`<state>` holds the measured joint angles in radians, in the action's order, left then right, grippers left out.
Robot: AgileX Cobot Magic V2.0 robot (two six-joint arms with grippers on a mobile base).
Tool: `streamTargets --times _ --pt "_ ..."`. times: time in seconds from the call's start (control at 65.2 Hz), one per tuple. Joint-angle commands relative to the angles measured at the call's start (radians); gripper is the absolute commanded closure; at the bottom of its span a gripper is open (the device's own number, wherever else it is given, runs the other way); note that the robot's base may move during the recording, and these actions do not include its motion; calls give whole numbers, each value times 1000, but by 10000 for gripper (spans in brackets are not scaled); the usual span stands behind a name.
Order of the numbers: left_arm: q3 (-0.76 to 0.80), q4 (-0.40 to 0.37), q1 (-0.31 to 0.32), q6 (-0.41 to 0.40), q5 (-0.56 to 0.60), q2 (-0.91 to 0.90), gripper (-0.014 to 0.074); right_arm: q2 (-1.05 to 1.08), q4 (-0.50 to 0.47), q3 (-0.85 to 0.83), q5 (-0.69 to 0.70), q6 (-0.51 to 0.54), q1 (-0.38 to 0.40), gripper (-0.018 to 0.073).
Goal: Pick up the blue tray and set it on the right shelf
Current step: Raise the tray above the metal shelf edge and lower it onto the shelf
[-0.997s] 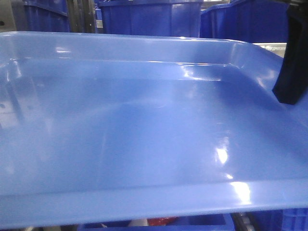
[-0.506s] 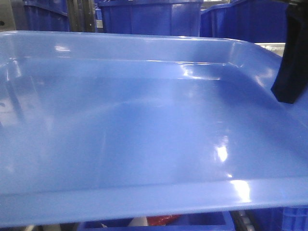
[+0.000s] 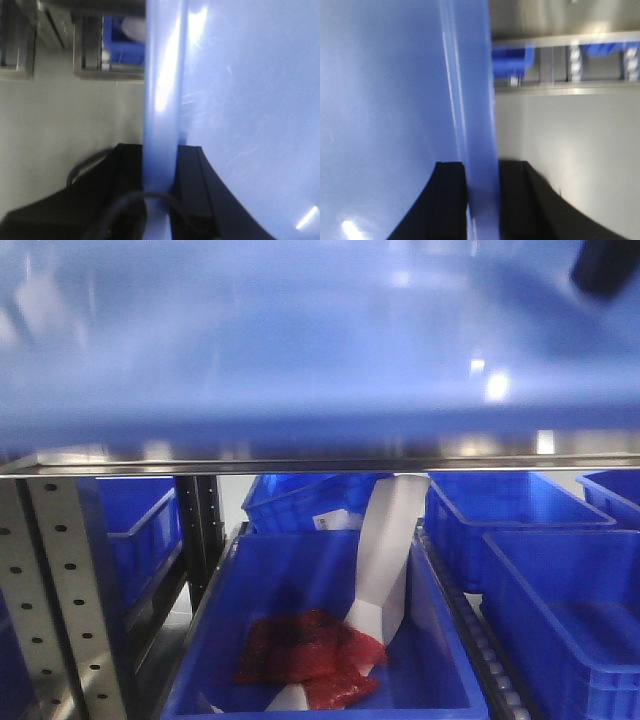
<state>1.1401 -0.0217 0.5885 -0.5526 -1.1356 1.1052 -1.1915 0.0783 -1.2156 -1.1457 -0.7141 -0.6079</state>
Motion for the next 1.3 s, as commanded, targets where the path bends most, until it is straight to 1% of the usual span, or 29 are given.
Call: streamTargets --times 0.0,0.077,0.169,0.276,0.307,0.445,0.552,0.613,0.767,0.859,0.905,0.981,1.15,1.288 --pt "121 -25 3 44 66 27 593 3 16 -104 50 2 2 347" --pt "193 -25 3 80 73 82 593 -28 32 -162 50 16 2 347" --pt "287 -25 1 123 88 161 593 -85 40 -247 49 60 7 347" --pt "417 -21 -15 137 119 268 593 -160 40 -355 49 91 29 347" --pt "449 -21 -25 149 120 294 593 -181 40 -391 45 95 37 347" --pt "577 -28 -67 150 117 406 593 -277 37 -510 45 96 88 347" --pt "662 -37 -107 150 123 478 593 -344 32 -584 60 96 131 347" --pt "699 -55 -131 150 129 508 593 -374 25 -608 77 96 154 347" --pt "734 -142 -195 156 192 562 593 -437 13 -649 129 96 193 347" --pt "736 -182 -223 174 231 585 593 -471 12 -656 157 96 208 347" --pt "736 -186 -228 184 235 597 593 -485 12 -656 175 96 212 347" --pt "736 -186 -229 224 243 617 593 -511 12 -656 198 96 220 347" --pt "736 -186 -229 248 256 658 593 -555 12 -656 212 96 228 347" --pt "736 -185 -229 248 253 685 581 -569 12 -656 211 96 228 347"
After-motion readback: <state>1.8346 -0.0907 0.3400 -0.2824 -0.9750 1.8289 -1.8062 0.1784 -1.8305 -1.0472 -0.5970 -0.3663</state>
